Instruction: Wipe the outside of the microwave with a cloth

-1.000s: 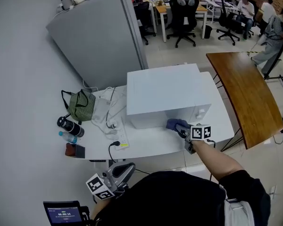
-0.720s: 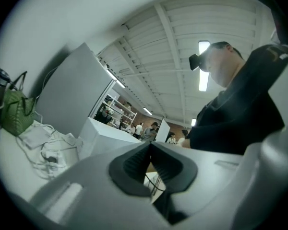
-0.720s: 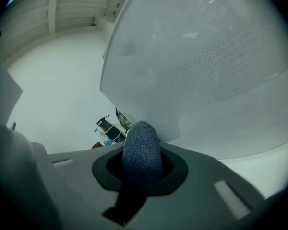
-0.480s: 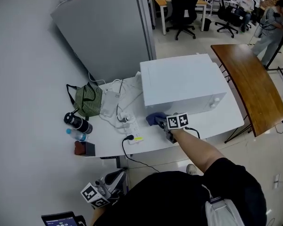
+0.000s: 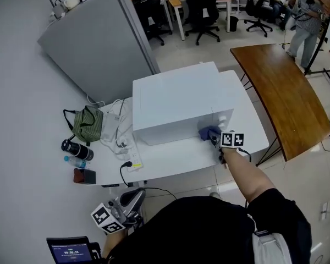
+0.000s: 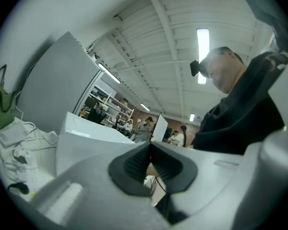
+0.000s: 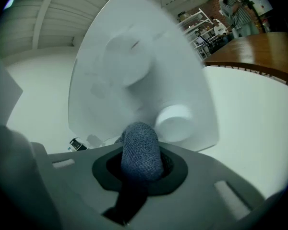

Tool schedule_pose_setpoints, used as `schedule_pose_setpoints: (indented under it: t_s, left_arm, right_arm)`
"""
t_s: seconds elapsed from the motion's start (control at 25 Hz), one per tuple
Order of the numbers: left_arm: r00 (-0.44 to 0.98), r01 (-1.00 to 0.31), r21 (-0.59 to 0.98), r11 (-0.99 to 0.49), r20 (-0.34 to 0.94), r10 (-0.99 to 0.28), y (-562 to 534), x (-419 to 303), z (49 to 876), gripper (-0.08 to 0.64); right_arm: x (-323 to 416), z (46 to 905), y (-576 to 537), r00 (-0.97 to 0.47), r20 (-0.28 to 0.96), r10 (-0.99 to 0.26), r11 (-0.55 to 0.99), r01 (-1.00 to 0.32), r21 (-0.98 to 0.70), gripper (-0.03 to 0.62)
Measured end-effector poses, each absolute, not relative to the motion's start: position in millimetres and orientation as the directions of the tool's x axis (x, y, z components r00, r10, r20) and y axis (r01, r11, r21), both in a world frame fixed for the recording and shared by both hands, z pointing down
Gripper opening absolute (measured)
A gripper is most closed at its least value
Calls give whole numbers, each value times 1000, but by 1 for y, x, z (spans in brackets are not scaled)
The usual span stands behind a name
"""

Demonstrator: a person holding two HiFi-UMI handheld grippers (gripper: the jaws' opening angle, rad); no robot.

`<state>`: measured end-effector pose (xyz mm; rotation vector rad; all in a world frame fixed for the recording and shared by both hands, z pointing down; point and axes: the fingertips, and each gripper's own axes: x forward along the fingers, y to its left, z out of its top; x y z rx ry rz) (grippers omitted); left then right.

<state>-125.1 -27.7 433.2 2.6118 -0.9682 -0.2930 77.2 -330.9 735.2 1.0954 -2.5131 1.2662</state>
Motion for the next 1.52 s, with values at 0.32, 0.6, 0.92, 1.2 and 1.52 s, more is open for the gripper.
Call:
schedule_pose_setpoints:
  t_s: [0.32,0.6,0.92,1.2,1.52]
  left_arm:
    - [759,-580,388,-716,-59,-648,-34,-69,428,3]
    - [723,-607,406,-683,-74,-687,-8,-141,441,3]
    - [651,-669,452,-590,-26,-759,38,-270,468,3]
    - [616,-701,456,-548,1,-788,41,-296,472,3]
    - [676,-671,426,-607,15,-737,-7,-194,460,3]
  right_arm:
    - [90,728,-320,-787,352,-507,402,-577,-711,55]
    - [-46,748,-267,-855,413,-313,513,-518,-684,55]
    - [-214,780,-251,-850,476,-225,513,-518,-684,55]
    - [-220,798,-271,-809,518,-277,461,-585,-667,56]
    - [-52,805,-306,-773,504,-386,370,-630,-682,57]
